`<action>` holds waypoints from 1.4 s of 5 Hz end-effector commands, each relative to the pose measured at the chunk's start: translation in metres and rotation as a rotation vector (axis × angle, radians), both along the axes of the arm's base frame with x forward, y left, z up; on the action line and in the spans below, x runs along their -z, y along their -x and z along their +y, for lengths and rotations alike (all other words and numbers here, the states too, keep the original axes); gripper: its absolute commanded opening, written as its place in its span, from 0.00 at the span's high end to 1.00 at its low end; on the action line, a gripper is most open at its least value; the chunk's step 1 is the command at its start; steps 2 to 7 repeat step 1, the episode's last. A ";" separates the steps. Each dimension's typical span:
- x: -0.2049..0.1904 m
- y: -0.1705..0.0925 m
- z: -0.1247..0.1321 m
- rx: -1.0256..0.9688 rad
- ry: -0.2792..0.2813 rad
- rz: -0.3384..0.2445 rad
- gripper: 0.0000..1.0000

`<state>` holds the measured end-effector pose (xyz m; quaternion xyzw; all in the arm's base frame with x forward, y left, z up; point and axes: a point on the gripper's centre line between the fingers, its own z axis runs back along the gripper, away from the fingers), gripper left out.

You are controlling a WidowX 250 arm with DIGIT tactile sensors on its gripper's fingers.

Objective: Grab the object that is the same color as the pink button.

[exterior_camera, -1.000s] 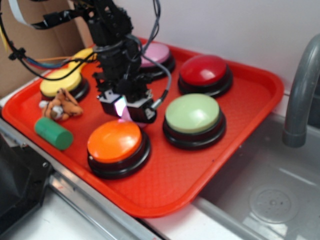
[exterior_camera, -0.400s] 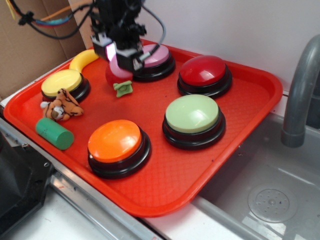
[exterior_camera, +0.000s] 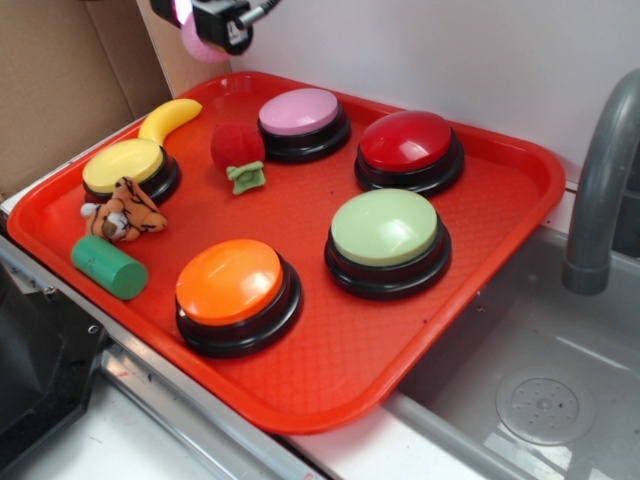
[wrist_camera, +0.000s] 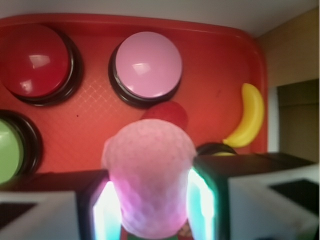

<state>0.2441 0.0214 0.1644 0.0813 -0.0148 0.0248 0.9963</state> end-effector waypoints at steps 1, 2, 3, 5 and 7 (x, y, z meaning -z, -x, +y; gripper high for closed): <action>-0.031 0.009 0.008 -0.022 0.076 -0.096 1.00; -0.031 0.009 0.008 -0.022 0.076 -0.096 1.00; -0.031 0.009 0.008 -0.022 0.076 -0.096 1.00; -0.031 0.009 0.008 -0.022 0.076 -0.096 1.00; -0.031 0.009 0.008 -0.022 0.076 -0.096 1.00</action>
